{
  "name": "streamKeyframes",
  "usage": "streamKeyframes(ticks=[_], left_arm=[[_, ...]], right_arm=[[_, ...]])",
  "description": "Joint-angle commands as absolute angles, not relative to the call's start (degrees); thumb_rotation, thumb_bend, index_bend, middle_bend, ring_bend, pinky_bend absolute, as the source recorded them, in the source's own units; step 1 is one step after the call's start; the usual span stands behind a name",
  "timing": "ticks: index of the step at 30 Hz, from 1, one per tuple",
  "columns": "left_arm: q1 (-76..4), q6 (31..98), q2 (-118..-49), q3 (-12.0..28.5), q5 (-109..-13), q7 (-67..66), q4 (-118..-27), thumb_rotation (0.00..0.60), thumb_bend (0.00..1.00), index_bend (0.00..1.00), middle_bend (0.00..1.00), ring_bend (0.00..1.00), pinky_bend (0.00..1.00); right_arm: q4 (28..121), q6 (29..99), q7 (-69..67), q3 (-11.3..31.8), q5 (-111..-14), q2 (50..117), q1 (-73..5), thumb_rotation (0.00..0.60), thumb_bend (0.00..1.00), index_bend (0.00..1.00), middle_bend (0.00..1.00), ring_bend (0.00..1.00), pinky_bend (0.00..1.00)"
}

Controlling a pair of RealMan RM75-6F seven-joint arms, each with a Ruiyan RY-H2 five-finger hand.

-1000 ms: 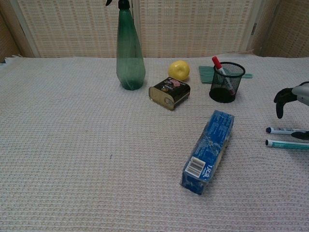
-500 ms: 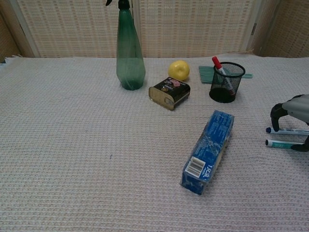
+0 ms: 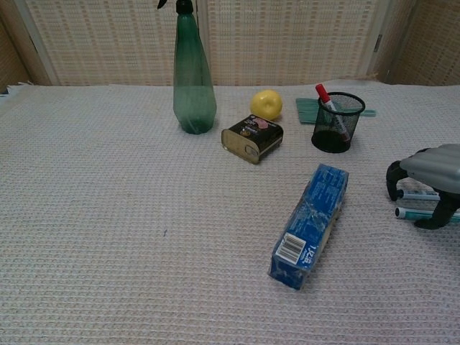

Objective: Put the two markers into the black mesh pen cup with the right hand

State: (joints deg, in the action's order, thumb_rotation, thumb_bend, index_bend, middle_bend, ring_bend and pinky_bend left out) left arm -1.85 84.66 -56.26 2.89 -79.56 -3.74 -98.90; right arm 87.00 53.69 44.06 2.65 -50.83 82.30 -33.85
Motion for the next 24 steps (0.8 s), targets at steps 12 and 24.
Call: streamKeyframes(ticks=[12, 24], left_arm=[[-1.92, 84.41, -56.26, 2.95, -79.32, -3.53, -98.72, 0.600, 0.50, 0.10, 0.00, 0.00, 0.10], [-1.94, 84.29, -56.09, 3.04, -79.21, -2.94, -98.63, 0.600, 0.50, 0.10, 0.00, 0.00, 0.10]], right_arm=[[84.99, 55.77, 45.34, 1.90, -48.95, 84.29, -34.79, 0.600, 0.18, 0.51, 0.19, 0.22, 0.17], [83.54, 56.66, 45.21, 1.39, -48.97, 85.63, -35.53, 0.600, 0.19, 0.57, 0.23, 0.27, 0.23]])
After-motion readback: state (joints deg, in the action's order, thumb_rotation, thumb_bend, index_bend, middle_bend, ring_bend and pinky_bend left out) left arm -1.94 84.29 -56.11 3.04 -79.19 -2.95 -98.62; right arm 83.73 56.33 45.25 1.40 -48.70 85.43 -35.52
